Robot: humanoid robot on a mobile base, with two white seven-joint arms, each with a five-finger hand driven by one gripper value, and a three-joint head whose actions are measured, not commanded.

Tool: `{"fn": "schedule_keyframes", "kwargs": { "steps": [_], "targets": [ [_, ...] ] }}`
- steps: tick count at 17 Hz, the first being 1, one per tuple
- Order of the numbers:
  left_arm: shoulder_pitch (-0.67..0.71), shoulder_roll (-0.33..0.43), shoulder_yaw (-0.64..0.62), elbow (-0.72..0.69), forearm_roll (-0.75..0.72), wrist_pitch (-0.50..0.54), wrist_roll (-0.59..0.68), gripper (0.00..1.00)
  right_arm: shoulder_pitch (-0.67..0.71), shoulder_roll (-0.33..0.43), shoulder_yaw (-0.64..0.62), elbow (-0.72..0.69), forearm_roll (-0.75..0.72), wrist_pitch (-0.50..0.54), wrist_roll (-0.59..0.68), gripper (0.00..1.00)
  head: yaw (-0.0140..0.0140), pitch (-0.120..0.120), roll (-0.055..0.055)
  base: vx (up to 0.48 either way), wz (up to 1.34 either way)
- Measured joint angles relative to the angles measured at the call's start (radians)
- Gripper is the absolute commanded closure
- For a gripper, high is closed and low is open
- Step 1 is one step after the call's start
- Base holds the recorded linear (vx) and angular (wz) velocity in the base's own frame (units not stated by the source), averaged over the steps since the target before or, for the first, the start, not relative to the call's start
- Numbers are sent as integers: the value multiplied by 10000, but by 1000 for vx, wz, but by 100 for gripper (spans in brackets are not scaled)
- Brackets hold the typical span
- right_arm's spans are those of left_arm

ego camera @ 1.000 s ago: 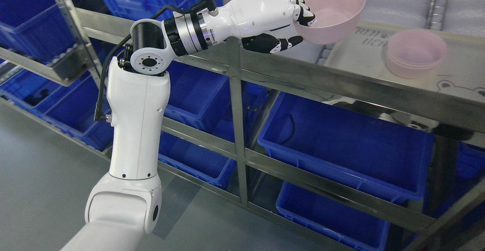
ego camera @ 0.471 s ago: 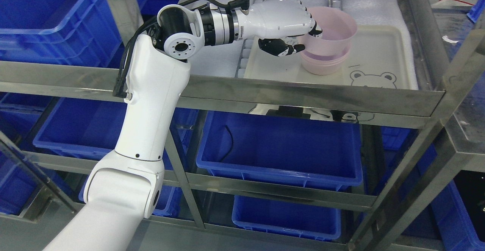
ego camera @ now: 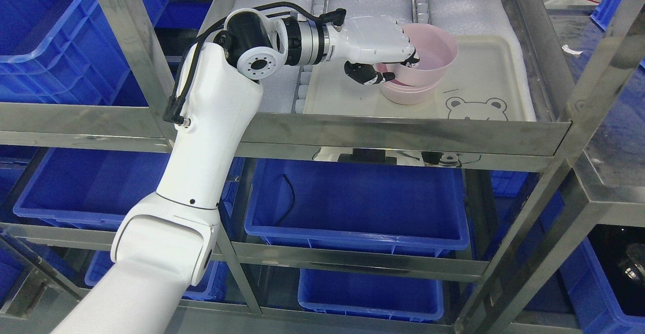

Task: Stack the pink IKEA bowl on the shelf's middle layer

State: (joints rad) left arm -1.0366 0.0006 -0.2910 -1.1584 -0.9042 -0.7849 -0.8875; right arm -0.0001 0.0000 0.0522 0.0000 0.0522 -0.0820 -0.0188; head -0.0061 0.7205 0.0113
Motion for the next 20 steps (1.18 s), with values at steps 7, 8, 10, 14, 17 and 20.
{"fn": "schedule_keyframes", "kwargs": {
  "steps": [7,8,10,14,17,20],
  "targets": [
    [-105,-4,4,167,-322,0,-55,72,0,0,0,0,0,0,2,0,0,0,0,-4,16],
    [-105,-4,0,184,-331,0,-28,47,0,0,0,0,0,-1,2,0,0,0,0,0,0],
    [-100,-4,-29,220,-343,0,276,26,0,0,0,0,0,0,2,0,0,0,0,0,0],
    [-38,-6,-77,258,-12,0,1742,6,0,0,0,0,0,-1,3,0,0,0,0,0,0],
    [23,-6,-10,245,624,-1,2108,0,0,0,0,0,0,-2,5,0,0,0,0,0,0],
    [44,-6,133,95,1475,-1,2076,1,0,0,0,0,0,-2,6,0,0,0,0,0,0]
  ]
}}
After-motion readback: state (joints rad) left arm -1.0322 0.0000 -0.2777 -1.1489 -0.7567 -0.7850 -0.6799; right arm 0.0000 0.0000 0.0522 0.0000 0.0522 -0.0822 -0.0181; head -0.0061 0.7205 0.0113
